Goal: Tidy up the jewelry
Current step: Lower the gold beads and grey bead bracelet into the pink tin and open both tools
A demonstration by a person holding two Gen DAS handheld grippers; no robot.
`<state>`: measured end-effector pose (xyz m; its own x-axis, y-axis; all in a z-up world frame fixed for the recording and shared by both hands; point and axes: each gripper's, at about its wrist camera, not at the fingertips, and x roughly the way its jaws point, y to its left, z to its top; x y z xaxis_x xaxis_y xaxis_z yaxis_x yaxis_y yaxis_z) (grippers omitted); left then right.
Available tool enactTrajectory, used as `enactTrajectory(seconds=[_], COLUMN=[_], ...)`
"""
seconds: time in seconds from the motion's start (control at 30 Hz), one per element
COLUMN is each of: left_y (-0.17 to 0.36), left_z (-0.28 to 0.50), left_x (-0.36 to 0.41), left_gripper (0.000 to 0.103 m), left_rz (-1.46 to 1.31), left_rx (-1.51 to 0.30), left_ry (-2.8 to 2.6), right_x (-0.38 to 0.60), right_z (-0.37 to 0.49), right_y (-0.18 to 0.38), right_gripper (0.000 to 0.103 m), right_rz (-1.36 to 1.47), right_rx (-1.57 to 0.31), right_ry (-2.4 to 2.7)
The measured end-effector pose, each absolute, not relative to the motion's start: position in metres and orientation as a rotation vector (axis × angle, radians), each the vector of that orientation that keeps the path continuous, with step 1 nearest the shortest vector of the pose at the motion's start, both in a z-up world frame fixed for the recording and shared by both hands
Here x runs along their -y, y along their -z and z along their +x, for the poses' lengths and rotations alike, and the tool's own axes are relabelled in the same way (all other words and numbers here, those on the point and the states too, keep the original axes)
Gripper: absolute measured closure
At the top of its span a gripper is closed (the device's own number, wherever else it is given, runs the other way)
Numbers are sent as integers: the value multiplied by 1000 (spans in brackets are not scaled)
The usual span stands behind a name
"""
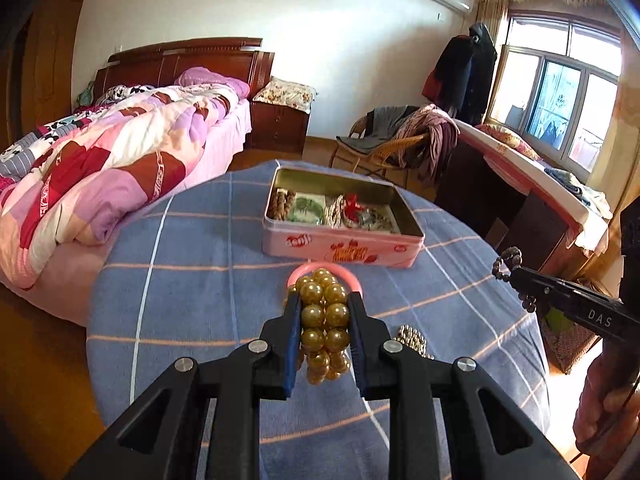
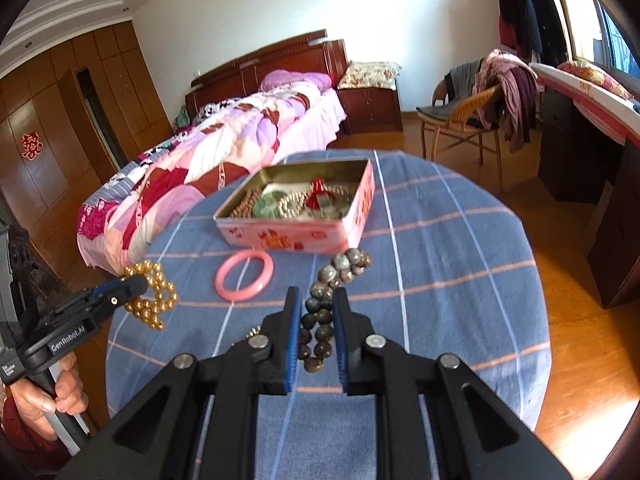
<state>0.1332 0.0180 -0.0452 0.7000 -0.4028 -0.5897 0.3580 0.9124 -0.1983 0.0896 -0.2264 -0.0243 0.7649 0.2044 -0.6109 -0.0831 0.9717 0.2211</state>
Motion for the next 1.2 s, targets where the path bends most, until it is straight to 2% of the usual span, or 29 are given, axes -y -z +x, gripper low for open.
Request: enactTrajectory(seconds=[0.57, 0.87, 1.2], left_y=[9, 10, 41], left_z=[176, 215, 272], left_x=[4, 25, 54], left_gripper=[81, 81, 81], left_rz=[-89, -80, -59], left_rx=[-550, -537, -607], left_ry=[430, 418, 389], right_x=[204, 206, 207], right_z=[142, 177, 239], right_y=[-23, -16, 21], right_gripper=[84, 84, 84], right_rz=[104, 104, 87], right_rx=[-513, -508, -589], right_ry=[-175, -147, -102])
